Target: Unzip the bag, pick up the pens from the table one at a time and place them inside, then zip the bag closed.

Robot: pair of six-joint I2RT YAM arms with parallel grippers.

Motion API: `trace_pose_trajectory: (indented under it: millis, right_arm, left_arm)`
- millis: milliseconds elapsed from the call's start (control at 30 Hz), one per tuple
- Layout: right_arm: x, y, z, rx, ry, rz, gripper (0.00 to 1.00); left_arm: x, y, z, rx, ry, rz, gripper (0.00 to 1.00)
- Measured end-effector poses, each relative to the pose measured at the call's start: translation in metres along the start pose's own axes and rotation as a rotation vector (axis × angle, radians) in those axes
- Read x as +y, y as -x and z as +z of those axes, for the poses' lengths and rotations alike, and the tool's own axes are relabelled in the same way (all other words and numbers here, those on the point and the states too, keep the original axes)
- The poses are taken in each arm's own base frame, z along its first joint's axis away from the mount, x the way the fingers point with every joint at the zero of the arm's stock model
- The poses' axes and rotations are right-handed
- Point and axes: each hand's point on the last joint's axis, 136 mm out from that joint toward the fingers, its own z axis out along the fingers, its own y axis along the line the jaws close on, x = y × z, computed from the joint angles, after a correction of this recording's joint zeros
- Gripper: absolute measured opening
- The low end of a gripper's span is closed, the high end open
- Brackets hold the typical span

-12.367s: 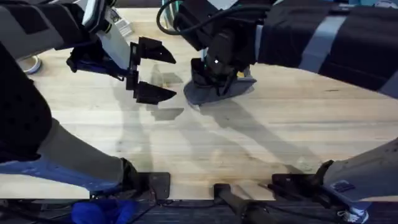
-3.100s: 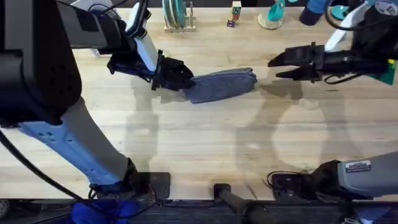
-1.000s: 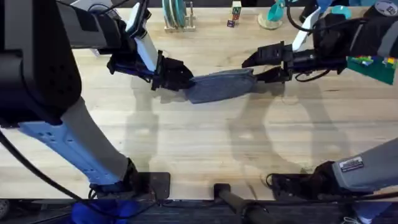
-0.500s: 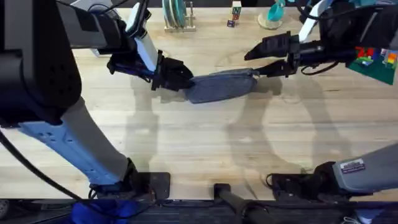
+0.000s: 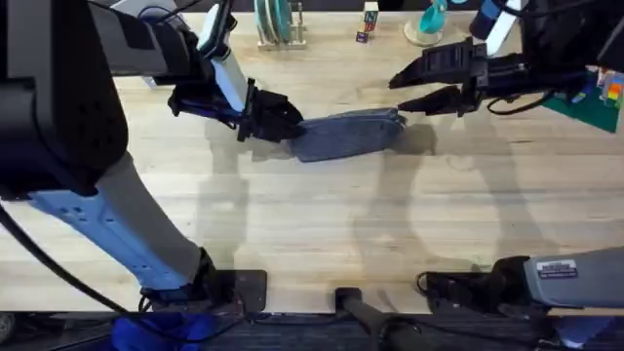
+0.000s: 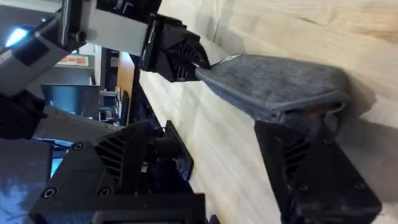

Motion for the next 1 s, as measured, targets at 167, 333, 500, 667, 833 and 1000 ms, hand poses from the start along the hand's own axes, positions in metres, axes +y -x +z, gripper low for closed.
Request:
trace_pose_trajectory:
  millis: [167,333,500,667,833,1000]
  right_arm:
    - [0.010,-0.015,0.004,0.049,0.008,0.029,0.996]
    - [0.010,-0.021,0.010,0.080,-0.014,-0.008,0.996]
    - [0.004,-0.022,0.005,0.076,-0.053,-0.017,0.996]
    - [0.003,-0.022,0.004,0.075,-0.061,-0.018,0.996]
    - [0.002,-0.022,0.004,0.075,-0.063,-0.018,0.996]
    - [0.002,-0.022,0.004,0.076,-0.065,-0.018,0.996]
  left_arm:
    - [0.000,0.000,0.000,0.000,0.001,0.003,0.042]
    - [0.000,0.000,0.000,0.000,0.001,0.003,0.042]
    - [0.000,0.000,0.000,0.000,0.001,0.003,0.042]
    - [0.000,0.000,0.000,0.000,0.001,0.003,0.042]
    - [0.001,0.000,0.000,0.000,0.001,0.004,0.042]
    - [0.001,0.000,0.000,0.000,0.002,0.004,0.042]
